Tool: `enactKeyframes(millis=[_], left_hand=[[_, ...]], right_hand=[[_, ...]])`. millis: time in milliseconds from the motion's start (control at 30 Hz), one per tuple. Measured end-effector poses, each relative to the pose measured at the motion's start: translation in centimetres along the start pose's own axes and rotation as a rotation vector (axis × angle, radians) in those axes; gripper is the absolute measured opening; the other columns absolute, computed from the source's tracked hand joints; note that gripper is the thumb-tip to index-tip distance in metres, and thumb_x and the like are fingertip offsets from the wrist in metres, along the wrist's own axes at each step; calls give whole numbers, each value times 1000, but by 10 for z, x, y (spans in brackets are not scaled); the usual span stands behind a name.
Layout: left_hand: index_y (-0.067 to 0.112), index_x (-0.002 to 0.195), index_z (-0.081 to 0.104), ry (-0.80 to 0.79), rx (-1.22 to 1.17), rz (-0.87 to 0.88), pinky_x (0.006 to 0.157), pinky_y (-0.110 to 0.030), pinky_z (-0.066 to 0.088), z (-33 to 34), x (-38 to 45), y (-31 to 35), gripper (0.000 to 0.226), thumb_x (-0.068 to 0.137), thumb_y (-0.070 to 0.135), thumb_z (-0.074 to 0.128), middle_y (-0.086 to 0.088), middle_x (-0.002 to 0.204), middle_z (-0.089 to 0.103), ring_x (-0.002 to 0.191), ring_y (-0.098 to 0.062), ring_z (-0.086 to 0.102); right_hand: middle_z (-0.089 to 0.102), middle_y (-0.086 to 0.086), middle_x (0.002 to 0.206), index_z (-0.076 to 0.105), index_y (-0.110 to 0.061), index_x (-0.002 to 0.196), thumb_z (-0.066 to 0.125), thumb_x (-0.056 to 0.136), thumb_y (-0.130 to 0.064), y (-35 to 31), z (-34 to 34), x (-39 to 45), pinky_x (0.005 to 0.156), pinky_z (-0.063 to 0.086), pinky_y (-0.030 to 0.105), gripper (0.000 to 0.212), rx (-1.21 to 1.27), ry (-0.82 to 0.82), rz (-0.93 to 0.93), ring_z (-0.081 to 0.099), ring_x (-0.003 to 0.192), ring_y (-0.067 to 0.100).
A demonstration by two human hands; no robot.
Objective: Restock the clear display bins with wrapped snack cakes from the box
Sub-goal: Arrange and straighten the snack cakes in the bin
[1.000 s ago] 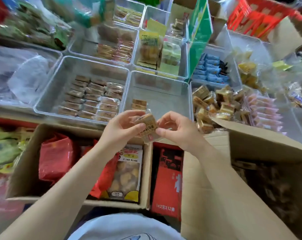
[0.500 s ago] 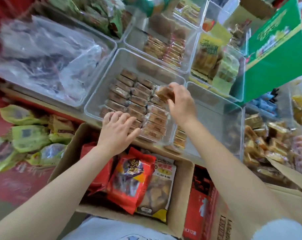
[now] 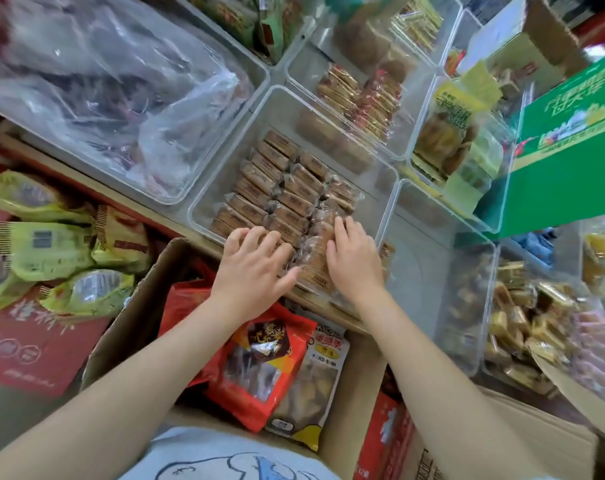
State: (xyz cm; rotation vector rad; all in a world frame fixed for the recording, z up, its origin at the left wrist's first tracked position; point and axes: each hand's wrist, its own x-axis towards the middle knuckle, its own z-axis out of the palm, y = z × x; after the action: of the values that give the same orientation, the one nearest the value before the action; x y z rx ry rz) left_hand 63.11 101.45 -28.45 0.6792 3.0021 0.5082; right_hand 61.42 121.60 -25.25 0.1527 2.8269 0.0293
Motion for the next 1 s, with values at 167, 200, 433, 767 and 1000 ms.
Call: enactKeyframes(millis=[167, 200, 433, 767, 1000], left_hand=[[23, 105, 72, 42, 21, 14, 103, -44, 28, 0, -1, 1, 45, 96, 56, 41, 0, 115, 66, 117, -28, 51], [24, 105, 72, 35, 19, 16, 103, -45, 28, -1, -1, 1, 46, 96, 56, 40, 0, 116, 66, 118, -28, 51], [25, 120, 66, -184, 10, -39, 106, -42, 24, -21, 2, 3, 59, 97, 62, 27, 2, 125, 63, 124, -24, 49], [14, 127, 64, -265, -496, 78, 106, -35, 34, -41, -68, 185, 44, 92, 39, 56, -6, 129, 58, 126, -28, 47], [32, 149, 38, -522, -880, 162, 113, -30, 31, -19, -142, 387, 60, 96, 47, 61, 15, 142, 39, 138, -6, 35]], right_hand=[[13, 7, 167, 12, -16, 160, 22, 108, -36, -9, -1, 5, 122, 17, 45, 57, -83, -51, 46, 12, 153, 26], [12, 7, 167, 11, -16, 160, 22, 108, -36, -9, -3, 8, 122, 18, 46, 57, -97, -67, 42, 13, 153, 26], [20, 7, 165, 36, -16, 152, 37, 105, -36, 7, -32, -40, 122, 10, 51, 51, -26, -64, -70, 13, 152, 25], [67, 3, 97, 72, -10, 100, 53, 96, -15, 169, -88, -263, 84, 47, 25, 21, 547, 683, 18, 60, 92, 12], [64, -2, 89, 72, -11, 102, 53, 98, -14, 305, -59, -374, 71, 45, 29, 19, 475, 587, 262, 54, 79, 11]])
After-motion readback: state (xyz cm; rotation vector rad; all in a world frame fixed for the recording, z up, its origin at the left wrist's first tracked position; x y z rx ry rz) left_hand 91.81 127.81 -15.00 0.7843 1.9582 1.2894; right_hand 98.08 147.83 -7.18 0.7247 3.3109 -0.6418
